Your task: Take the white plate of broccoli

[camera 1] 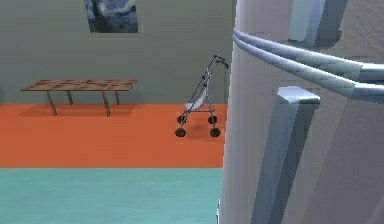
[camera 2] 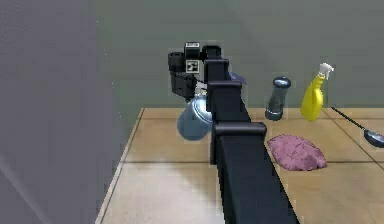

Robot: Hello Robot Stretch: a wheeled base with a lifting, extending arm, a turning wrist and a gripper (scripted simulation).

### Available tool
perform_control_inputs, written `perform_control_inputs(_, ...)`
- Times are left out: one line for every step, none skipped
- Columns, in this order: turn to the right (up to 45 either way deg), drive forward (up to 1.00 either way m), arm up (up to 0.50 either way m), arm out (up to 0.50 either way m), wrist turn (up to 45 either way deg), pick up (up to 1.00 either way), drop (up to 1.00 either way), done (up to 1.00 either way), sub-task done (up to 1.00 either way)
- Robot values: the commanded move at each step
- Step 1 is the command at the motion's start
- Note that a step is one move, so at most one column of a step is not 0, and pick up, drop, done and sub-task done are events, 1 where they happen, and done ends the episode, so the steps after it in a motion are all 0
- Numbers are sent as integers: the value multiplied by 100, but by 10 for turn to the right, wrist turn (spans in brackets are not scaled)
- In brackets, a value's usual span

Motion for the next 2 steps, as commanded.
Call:
perform_control_inputs(0, 0, 0, 0, 0, 100, 0, 0, 0)
perform_control_inputs(0, 0, 0, 0, 0, 0, 0, 100, 0)
